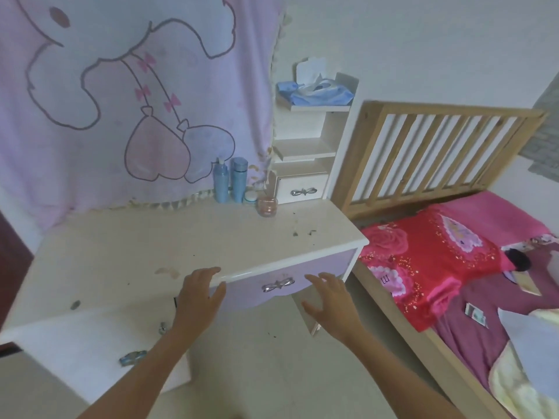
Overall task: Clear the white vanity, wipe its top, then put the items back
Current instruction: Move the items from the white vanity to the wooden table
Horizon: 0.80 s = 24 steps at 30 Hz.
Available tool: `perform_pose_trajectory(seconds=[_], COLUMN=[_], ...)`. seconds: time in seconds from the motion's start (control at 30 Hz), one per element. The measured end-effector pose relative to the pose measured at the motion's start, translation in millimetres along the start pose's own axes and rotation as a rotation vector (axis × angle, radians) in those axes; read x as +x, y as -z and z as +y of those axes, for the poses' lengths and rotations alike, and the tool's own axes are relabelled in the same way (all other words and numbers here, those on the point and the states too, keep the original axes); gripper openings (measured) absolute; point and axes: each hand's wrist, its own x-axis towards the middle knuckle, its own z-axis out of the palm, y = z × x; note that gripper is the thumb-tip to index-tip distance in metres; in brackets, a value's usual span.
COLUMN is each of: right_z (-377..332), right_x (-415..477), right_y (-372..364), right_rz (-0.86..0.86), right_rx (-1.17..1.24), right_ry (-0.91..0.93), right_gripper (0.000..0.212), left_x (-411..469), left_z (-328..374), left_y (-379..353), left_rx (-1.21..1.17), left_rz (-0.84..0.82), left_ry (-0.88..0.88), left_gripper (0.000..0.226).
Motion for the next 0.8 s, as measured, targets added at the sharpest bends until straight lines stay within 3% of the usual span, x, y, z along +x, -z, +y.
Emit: perform_pose_trajectory(seconds=[0.1, 0.2, 0.37, 0.47, 0.63, 0.73, 0.8], right_z=[7.4, 18.4, 36.9, 52.8, 81.4, 81.9, 76.3], right_x=[46.2, 89.1, 130.6, 155.6, 233.2, 287.9, 324.1], right_y=[2.8, -0.2, -21.8, -31.4, -42.8, -45.3, -46.6], right_rz=[0.048, -0.008, -0.027, -0.089, -0.054, -0.055, -0.065], right_rx=[-0.016, -0.046, -0.007, 0.010, 0.023, 0.016, 0.058], right_ry=[0.029, 0.015, -0.038, -0.032, 0.051, 0.154, 0.194], right_gripper=[0.068, 0.069, 0.086, 0.090, 0.055, 0.054, 0.047], left_x=[49.4, 103.5, 163.1, 174.9, 215.4, 249.3, 270.9], left_z=[-6.3, -2.5, -0.9, -8.8, -19.2, -15.5, -12.3], left_y=[-12.4, -29.4, -62.5, -84.6, -108.3, -116.3, -122.1], left_rx=[0.009, 0.008, -0.002, 0.012, 0.102, 0.119, 0.065], left_rz=[0.020, -0.023, -0.085, -0.134, -0.129, -0.063, -0.159], left_ry=[0.032, 0.018, 0.041, 0.038, 0.062, 0.108, 0.230], left_gripper=[0.081, 0.059, 0.062, 0.079, 0.080, 0.063, 0.047])
